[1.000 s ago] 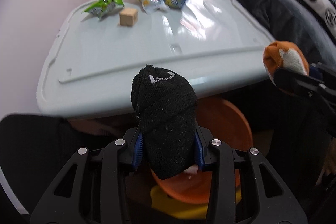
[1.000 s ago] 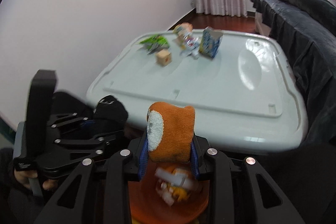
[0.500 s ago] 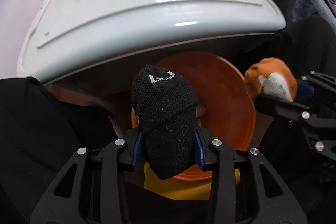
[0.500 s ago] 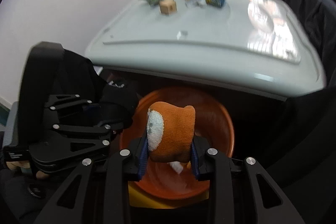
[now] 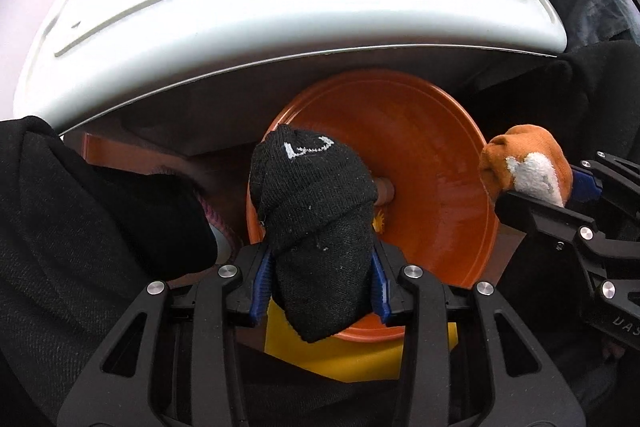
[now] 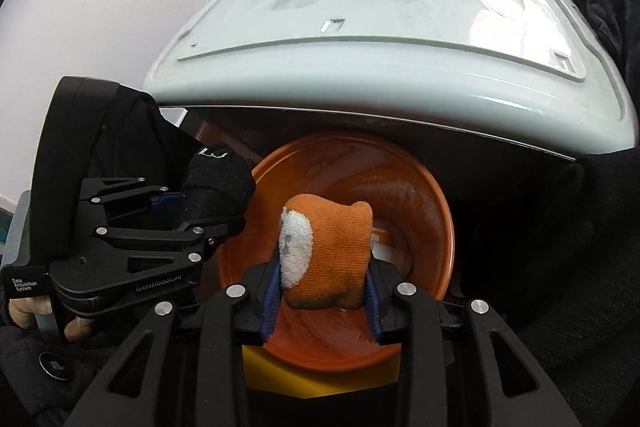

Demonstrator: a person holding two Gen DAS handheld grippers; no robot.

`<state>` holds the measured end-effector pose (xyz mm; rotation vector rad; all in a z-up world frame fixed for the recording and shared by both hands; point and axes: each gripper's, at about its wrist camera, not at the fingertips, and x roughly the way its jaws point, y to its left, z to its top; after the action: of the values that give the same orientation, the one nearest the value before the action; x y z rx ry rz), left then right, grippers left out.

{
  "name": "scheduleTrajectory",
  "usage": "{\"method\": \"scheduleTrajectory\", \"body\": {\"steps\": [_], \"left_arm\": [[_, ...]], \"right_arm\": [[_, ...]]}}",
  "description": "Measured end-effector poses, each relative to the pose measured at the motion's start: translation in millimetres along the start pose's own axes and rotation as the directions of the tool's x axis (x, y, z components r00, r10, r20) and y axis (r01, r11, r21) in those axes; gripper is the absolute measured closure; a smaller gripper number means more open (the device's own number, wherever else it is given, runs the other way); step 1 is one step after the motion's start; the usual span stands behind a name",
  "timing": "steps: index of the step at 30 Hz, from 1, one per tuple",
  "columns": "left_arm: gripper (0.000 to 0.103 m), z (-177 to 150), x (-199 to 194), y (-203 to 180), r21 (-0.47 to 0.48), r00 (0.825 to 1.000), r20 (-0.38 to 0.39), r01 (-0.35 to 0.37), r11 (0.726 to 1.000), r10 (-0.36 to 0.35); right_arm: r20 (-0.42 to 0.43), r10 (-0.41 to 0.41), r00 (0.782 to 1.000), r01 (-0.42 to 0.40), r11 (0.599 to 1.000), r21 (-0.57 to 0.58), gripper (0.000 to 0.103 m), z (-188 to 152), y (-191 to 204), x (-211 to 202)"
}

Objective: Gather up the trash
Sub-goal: 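Carry both socks over the orange bucket and open both tools, then grasp the wooden block with the left tool and lift it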

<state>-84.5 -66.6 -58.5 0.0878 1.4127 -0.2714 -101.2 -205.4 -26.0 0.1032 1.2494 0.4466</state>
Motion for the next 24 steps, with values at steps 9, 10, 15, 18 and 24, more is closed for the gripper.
{"method": "scheduleTrajectory", "body": {"steps": [9, 10, 15, 18, 24], "left_arm": [[0.040, -5.3, -10.9, -11.2, 0.005, 0.998, 0.038, -0.047, 0.999, 0.047], [0.040, -6.0, -11.2, -12.4, 0.007, 0.998, 0.040, -0.049, 0.999, 0.049], [0.040, -2.2, -12.1, -9.1, 0.004, 0.998, 0.035, -0.047, 0.999, 0.047], [0.040, 1.1, -11.8, -5.9, 0.002, 0.998, 0.034, -0.047, 0.999, 0.047], [0.040, 2.8, -10.0, 0.3, -0.018, 0.999, 0.031, -0.040, 0.999, 0.041]], "right_arm": [[0.033, -0.009, 0.999, 0.009, 1.000, 0.010, 0.050, -0.1, -2.3, -7.4], [0.035, -0.007, 0.999, 0.007, 1.000, 0.020, 0.050, -0.1, -4.4, -7.9], [0.045, -0.007, 0.999, 0.005, 0.999, 0.044, 0.050, -1.1, -9.1, -10.4], [0.046, -0.008, 0.999, 0.006, 0.999, 0.048, 0.049, -1.2, -9.6, -10.8], [0.052, -0.010, 0.999, 0.007, 0.999, 0.051, 0.046, -1.7, -10.6, -12.7]]}}
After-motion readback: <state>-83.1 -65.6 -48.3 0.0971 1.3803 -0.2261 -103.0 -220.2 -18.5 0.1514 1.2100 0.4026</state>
